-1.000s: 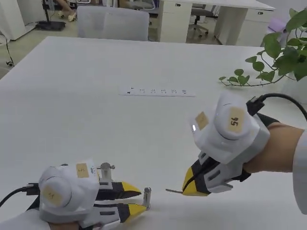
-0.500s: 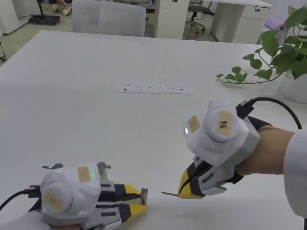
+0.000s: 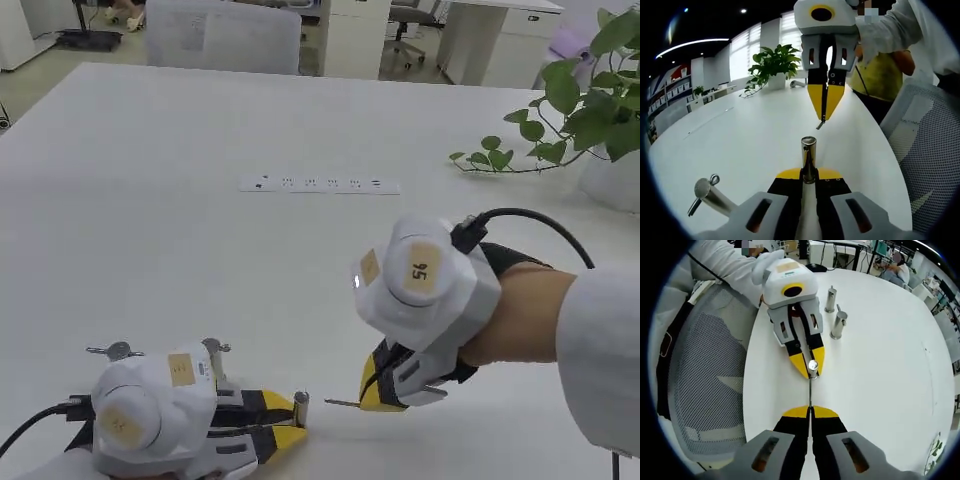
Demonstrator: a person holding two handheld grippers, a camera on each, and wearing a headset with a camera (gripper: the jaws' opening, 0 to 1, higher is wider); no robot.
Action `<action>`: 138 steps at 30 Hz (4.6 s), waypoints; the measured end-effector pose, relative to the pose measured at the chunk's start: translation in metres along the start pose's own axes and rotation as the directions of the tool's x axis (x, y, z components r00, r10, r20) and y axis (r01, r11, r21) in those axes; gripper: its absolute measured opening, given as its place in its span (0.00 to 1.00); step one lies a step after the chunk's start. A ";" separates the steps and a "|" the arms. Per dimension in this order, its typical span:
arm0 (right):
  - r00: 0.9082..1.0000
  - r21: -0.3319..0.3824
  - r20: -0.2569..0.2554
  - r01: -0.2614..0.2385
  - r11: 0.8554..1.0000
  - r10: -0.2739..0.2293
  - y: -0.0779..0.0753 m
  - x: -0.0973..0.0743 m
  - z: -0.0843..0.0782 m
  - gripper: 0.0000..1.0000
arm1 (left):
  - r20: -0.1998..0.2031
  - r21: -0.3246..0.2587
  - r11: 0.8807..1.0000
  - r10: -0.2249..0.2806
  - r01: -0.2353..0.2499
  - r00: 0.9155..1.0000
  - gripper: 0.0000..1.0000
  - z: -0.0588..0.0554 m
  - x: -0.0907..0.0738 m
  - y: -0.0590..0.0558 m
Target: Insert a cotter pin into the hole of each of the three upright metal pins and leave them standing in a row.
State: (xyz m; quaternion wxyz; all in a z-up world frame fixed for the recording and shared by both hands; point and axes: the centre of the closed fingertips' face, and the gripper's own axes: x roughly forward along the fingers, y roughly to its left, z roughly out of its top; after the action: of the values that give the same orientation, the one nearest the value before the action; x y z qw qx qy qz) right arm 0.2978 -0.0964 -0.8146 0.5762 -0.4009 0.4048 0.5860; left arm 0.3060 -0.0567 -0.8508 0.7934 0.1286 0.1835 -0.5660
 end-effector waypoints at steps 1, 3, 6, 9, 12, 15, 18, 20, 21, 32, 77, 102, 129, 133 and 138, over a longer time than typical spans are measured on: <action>1.000 -0.003 -0.004 0.003 1.000 -0.003 -0.001 0.000 0.000 0.01 | 0.000 -0.006 1.000 0.002 -0.002 1.000 0.07 0.000 0.000 0.000; 1.000 -0.009 -0.007 0.004 1.000 -0.004 -0.001 0.001 0.001 0.01 | -0.001 -0.004 1.000 0.007 -0.007 1.000 0.07 0.000 0.000 -0.001; 1.000 -0.014 -0.007 0.002 1.000 -0.002 -0.001 0.003 0.003 0.01 | 0.000 -0.007 1.000 0.015 -0.015 1.000 0.07 0.000 0.000 -0.001; 1.000 -0.021 -0.011 0.002 1.000 -0.002 -0.001 0.005 0.005 0.01 | 0.001 -0.012 1.000 0.019 -0.019 1.000 0.07 0.000 0.000 -0.001; 1.000 -0.022 -0.013 0.002 1.000 -0.002 -0.001 0.006 0.006 0.01 | 0.002 -0.012 1.000 0.022 -0.022 1.000 0.07 0.000 0.000 -0.001; 1.000 -0.025 -0.015 0.002 1.000 -0.003 -0.002 0.006 0.007 0.01 | 0.003 -0.015 1.000 0.025 -0.025 1.000 0.07 0.000 0.000 0.000; 1.000 -0.027 -0.019 0.001 1.000 -0.002 -0.002 0.007 0.008 0.01 | 0.005 -0.016 1.000 0.026 -0.026 1.000 0.07 0.000 0.000 0.000; 1.000 -0.029 -0.019 0.000 1.000 -0.001 -0.002 0.007 0.008 0.01 | 0.005 -0.017 1.000 0.027 -0.027 1.000 0.07 0.000 0.001 0.000; 1.000 -0.030 -0.019 0.001 1.000 -0.001 -0.003 0.007 0.009 0.01 | 0.005 -0.017 1.000 0.026 -0.026 1.000 0.07 0.000 0.001 0.000; 1.000 -0.033 -0.020 -0.001 0.999 0.001 -0.004 0.009 0.012 0.01 | 0.006 -0.024 0.999 0.028 -0.028 1.000 0.07 0.001 0.002 0.000; 0.998 -0.083 -0.055 0.039 0.996 -0.044 -0.009 0.007 0.010 0.01 | -0.006 -0.017 0.998 0.059 -0.059 0.998 0.06 0.001 0.002 0.002; 1.000 -0.061 -0.011 0.013 0.998 -0.013 -0.004 0.006 0.016 0.01 | -0.002 0.018 0.999 0.050 -0.050 0.999 0.07 0.007 0.000 0.000; 0.998 -0.062 0.067 0.011 0.998 -0.007 -0.004 0.009 0.034 0.01 | 0.008 0.015 0.999 0.035 -0.035 0.999 0.06 0.007 0.003 0.000; 0.997 -0.073 0.072 0.013 0.997 -0.008 -0.004 0.010 0.036 0.01 | 0.011 0.012 0.999 0.035 -0.035 0.999 0.06 0.008 0.003 0.000; 0.997 -0.083 0.073 0.014 0.996 -0.008 -0.003 0.010 0.038 0.01 | 0.014 0.010 0.999 0.033 -0.033 0.999 0.06 0.008 0.004 0.000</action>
State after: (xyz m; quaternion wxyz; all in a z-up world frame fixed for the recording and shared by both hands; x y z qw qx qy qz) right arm 0.3009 -0.0571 -0.8111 0.5763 -0.4054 0.3566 0.6134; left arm 0.3085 -0.0633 -0.8449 0.8031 0.1320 0.1730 -0.5546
